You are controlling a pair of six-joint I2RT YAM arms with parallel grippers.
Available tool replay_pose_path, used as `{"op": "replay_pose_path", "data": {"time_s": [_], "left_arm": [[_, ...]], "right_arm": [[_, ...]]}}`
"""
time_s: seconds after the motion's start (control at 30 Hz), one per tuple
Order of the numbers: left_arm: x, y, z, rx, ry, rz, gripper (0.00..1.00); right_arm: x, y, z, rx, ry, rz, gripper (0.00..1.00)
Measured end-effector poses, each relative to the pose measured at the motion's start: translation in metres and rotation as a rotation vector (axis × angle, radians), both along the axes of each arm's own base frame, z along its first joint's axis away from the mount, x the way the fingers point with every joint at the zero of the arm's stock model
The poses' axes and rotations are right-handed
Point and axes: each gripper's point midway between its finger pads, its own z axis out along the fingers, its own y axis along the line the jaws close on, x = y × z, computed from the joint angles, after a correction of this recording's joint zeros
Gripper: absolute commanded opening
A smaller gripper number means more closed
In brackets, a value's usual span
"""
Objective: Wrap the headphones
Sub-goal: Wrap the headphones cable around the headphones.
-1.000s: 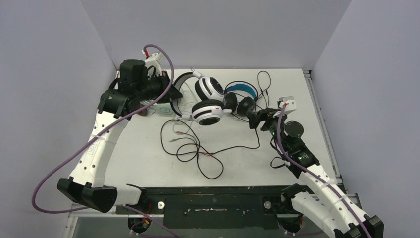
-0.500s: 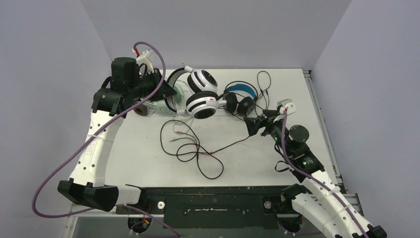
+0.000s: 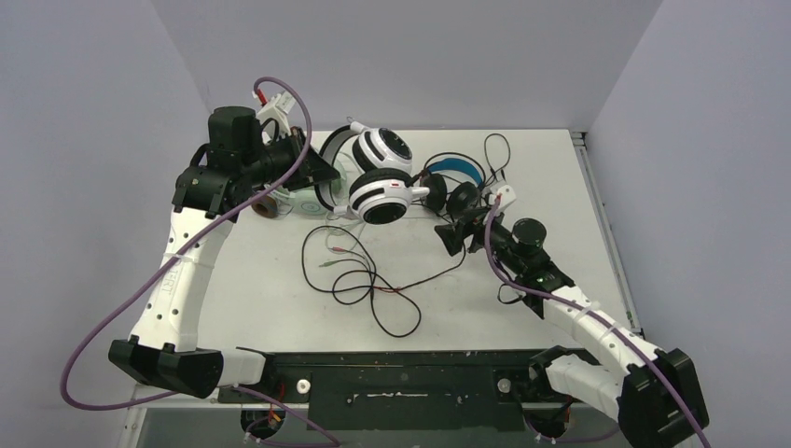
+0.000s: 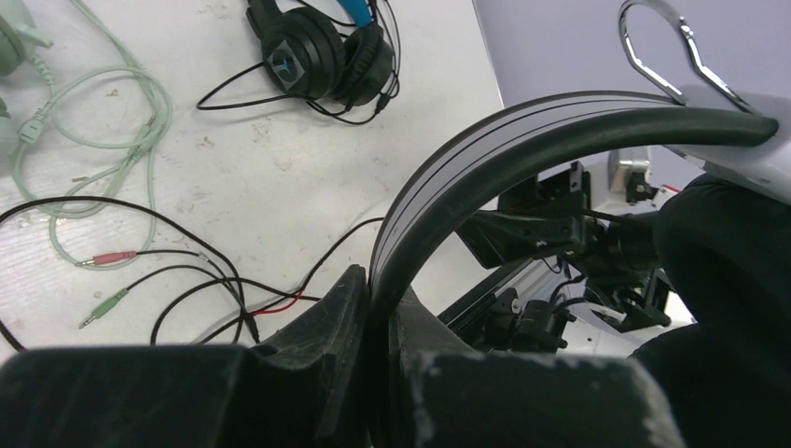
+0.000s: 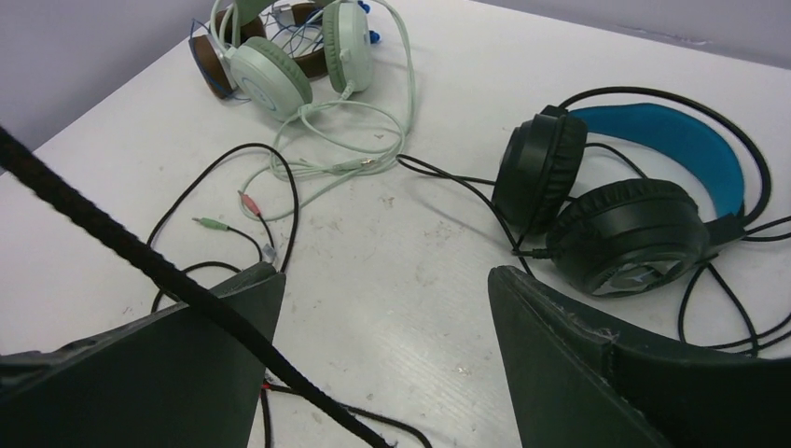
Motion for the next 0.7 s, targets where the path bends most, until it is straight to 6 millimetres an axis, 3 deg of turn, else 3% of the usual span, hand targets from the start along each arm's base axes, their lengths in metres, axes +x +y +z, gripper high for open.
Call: {"op": "replay_pose_path", "data": {"time_s": [0.1,0.2,0.37,0.53,0.7], "left_arm": [[-0.002,-0.004,0.003,-0.023,0.001,-0.021,0.0],[-0.004,-0.007,0.007,-0.047,0.002,-0.035,0.0],[-0.002,-0.018,0.011,-0.148,0.008,-0.048,0.0],[0.0,-0.032,-0.005,-0.303,0.078,-0.053,0.0],[0.004,-0.042,-0.017,-0.399,0.149,-0.031,0.0]], "right_arm": [[0.008,0.01,-0.006,-0.01,0.002,0.035,0.63],[0.015,0.024,-0.006,-0.019,-0.01,0.071,0.41],[0.007,0.068,-0.011,-0.027,-0.02,0.184,0.35],[-0.006,0.11,-0.027,0.005,0.015,0.278,0.27],[0.0,0.142,-0.033,0.033,0.056,0.315,0.22]]}}
